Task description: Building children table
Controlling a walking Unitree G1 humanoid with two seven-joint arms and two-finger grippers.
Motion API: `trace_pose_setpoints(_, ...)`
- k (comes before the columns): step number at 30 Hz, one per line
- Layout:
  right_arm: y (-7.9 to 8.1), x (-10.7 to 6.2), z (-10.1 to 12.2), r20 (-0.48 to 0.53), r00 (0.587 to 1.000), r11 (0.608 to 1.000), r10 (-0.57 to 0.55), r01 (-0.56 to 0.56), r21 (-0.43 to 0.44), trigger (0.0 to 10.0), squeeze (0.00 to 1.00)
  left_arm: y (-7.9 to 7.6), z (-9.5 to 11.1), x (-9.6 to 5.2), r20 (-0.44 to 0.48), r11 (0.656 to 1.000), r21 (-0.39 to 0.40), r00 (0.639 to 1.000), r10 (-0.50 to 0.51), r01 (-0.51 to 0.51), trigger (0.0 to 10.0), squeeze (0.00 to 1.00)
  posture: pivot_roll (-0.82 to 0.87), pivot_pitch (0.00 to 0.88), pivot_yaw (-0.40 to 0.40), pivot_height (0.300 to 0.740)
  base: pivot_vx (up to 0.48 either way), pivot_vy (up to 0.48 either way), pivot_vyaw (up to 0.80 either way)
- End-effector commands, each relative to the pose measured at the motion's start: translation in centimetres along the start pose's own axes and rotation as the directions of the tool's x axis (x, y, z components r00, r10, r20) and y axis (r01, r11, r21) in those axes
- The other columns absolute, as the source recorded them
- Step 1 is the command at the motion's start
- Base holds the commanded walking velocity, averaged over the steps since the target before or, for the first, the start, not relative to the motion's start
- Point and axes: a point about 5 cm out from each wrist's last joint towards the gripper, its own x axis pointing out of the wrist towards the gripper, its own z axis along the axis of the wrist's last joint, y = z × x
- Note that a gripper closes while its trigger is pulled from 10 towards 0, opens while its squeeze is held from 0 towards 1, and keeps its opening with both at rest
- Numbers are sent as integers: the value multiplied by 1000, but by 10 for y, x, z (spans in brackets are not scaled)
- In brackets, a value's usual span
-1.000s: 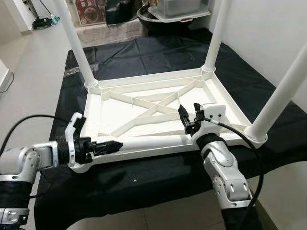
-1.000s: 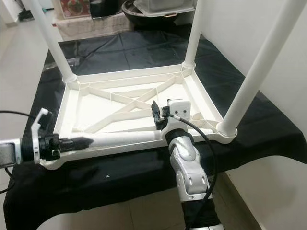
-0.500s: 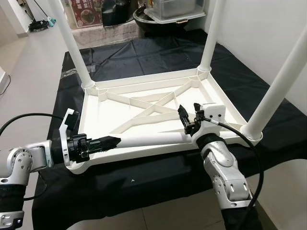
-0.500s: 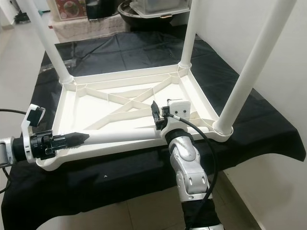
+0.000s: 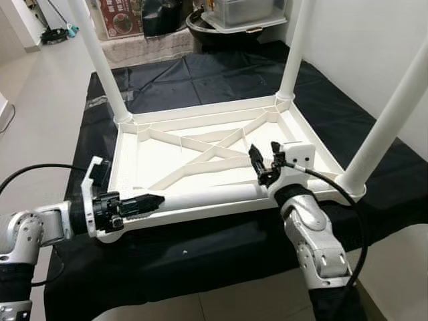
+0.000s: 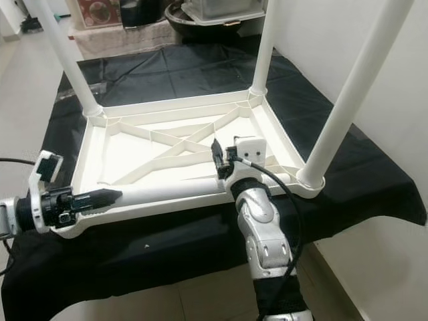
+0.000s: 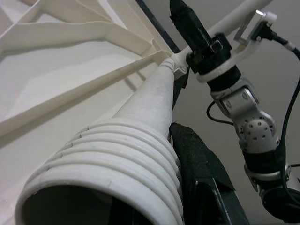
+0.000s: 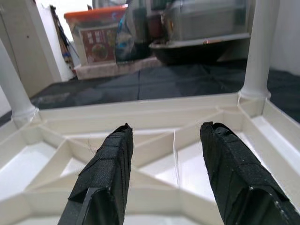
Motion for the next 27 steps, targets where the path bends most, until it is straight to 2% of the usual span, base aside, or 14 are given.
trace_pose_setpoints(1, 0, -1, -1, -3, 1000, 1000, -4, 4, 4, 10000, 0, -3, 2, -5, 15, 1000, 3, 1000, -16, 16, 0, 0, 104, 130, -11, 740, 0, 0, 0)
trace_pose_setpoints(4, -2, 2, 3, 11, 1000, 1000, -12, 12, 14, 10000, 0, -7, 8, -9, 34, 999, 36, 999, -9, 8, 0, 0, 106, 121, -16, 740, 0, 0, 0)
trace_pose_setpoints(6, -11, 10, 14, 56, 998, 998, -34, 32, 47, 10000, 0, -19, 23, -20, 89, 995, 102, 996, -9, -1, 0, 0, 117, 108, -22, 740, 0, 0, 0)
trace_pose_setpoints(7, -11, 10, 14, 56, 998, 998, -34, 32, 47, 10000, 0, -19, 23, -20, 89, 995, 102, 996, -9, -1, 0, 0, 117, 108, -22, 740, 0, 0, 0)
trace_pose_setpoints(9, -17, 20, 38, 141, 989, 989, -52, 31, 143, 10000, 0, -27, 30, -27, 127, 986, 163, 992, 5, -26, 0, 0, 120, 94, -26, 740, 0, 0, 0)
trace_pose_setpoints(13, -16, 24, 49, 177, 983, 982, -41, 6, 191, 10000, 0, -28, 29, -28, 137, 983, 180, 990, 19, -44, 0, 0, 118, 90, -27, 740, 0, 0, 0)
trace_pose_setpoints(16, -14, 27, 61, 210, 977, 972, -28, -22, 234, 10000, 0, -23, 26, -29, 172, 975, 198, 983, 68, -102, 0, 0, 115, 84, -29, 740, 0, 0, 0)
trace_pose_setpoints(18, -12, 29, 67, 231, 973, 953, -20, -51, 299, 10000, 0, -13, 24, -32, 226, 956, 209, 961, 157, -206, 0, 0, 115, 81, -35, 740, 0, 0, 0)
trace_pose_setpoints(19, -12, 29, 67, 231, 973, 953, -20, -51, 299, 10000, 0, -13, 24, -32, 226, 956, 209, 961, 157, -206, 0, 0, 115, 81, -35, 740, 0, 0, 0)
trace_pose_setpoints(21, -8, 30, 69, 232, 973, 916, 2, -95, 391, 10000, 0, -3, 28, -35, 338, 931, 184, 910, 242, -316, 0, 0, 113, 80, -35, 740, 0, 0, 0)
trace_pose_setpoints(23, -8, 30, 69, 232, 973, 916, 2, -95, 391, 10000, 0, -3, 28, -35, 338, 931, 184, 910, 242, -316, 0, 0, 113, 80, -35, 740, 0, 0, 0)
trace_pose_setpoints(24, -7, 30, 67, 227, 974, 899, 10, -108, 424, 10000, 0, -2, 33, -36, 418, 920, 166, 871, 259, -354, 10000, 0, 112, 79, -38, 740, 0, 0, 0)
trace_pose_setpoints(25, -7, 30, 67, 227, 974, 899, 10, -108, 424, 10000, 0, -2, 33, -36, 418, 920, 166, 871, 259, -354, 10000, 0, 112, 79, -38, 740, 0, 0, 0)
trace_pose_setpoints(27, -4, 29, 57, 190, 981, 838, 30, -128, 531, 10000, 0, -10, 43, -30, 555, 924, 131, 799, 232, -359, 10000, 0, 109, 81, -44, 740, 0, 0, 0)
